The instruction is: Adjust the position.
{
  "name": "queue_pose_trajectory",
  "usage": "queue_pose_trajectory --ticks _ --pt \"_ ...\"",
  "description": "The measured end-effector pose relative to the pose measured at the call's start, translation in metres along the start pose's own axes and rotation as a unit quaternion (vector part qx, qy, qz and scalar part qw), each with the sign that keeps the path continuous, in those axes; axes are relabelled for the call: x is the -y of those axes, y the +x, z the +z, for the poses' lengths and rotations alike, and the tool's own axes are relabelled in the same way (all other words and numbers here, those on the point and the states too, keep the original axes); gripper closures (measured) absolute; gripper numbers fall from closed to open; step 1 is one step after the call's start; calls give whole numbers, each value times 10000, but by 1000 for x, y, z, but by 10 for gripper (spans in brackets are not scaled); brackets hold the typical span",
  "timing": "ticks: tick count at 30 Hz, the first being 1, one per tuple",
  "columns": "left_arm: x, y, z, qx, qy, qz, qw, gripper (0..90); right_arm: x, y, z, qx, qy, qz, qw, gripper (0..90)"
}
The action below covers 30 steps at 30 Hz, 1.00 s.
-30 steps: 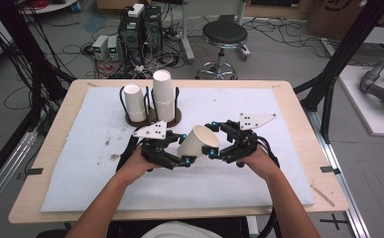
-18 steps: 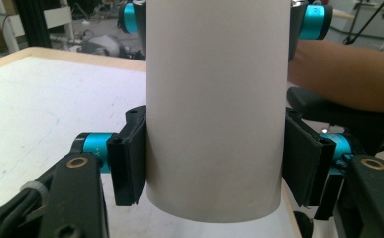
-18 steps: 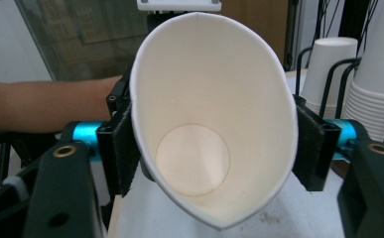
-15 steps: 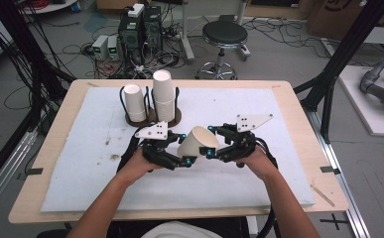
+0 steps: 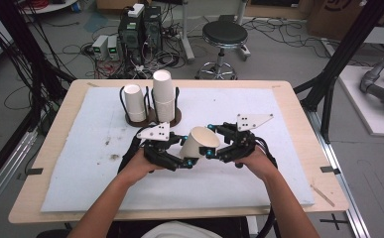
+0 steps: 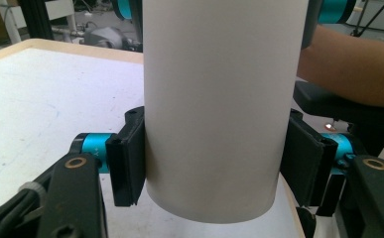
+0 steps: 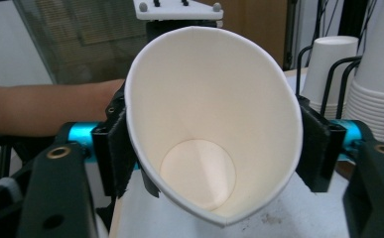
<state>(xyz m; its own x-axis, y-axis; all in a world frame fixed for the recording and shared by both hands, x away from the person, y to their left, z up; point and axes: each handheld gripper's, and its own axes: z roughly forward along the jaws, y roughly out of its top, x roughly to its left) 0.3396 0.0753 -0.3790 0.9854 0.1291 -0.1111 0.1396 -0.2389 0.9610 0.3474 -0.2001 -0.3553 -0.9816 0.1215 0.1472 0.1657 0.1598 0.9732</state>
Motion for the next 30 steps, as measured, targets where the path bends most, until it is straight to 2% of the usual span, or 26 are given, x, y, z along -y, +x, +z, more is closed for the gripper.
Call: queue_pose_trajectory --ticks 2,5,8,13,15,17,18,20,23,27,29,30 --pt "0 0 -2 -4 -51 -11 10000 352 0 0 0 47 -39 61 10000 212" --pt "-1 1 -2 25 -116 -30 9999 352 1 0 1 4 -20 69 10000 214" --pt "0 0 -1 39 -66 -24 10000 354 1 1 2 -71 1 -39 10000 327" --pt "0 -1 2 -121 -2 -7 9999 340 1 1 1 -56 43 -97 9999 359" --pt "0 0 3 -185 5 -61 9998 301 1 0 0 -29 50 -119 9999 364" --pt "1 0 4 -152 47 -55 9999 294 1 0 0 -18 74 -121 9999 364" --pt "1 0 4 -71 65 5 10000 322 1 0 0 -25 83 -118 9999 365" --pt "1 0 6 -32 99 2 9999 350 1 1 1 -52 115 -120 9998 373" --pt "1 -1 8 23 50 -6 10000 358 0 2 3 -92 98 -137 9998 373" --pt "-1 -1 6 7 -61 12 10000 356 -1 3 4 -67 -105 -76 9999 298" --pt "-1 0 4 -4 -124 -30 9999 356 -1 4 4 -32 -264 28 9996 210" --pt "-1 0 3 -1 -155 -38 9999 356 -1 4 5 -54 -292 69 9995 209"
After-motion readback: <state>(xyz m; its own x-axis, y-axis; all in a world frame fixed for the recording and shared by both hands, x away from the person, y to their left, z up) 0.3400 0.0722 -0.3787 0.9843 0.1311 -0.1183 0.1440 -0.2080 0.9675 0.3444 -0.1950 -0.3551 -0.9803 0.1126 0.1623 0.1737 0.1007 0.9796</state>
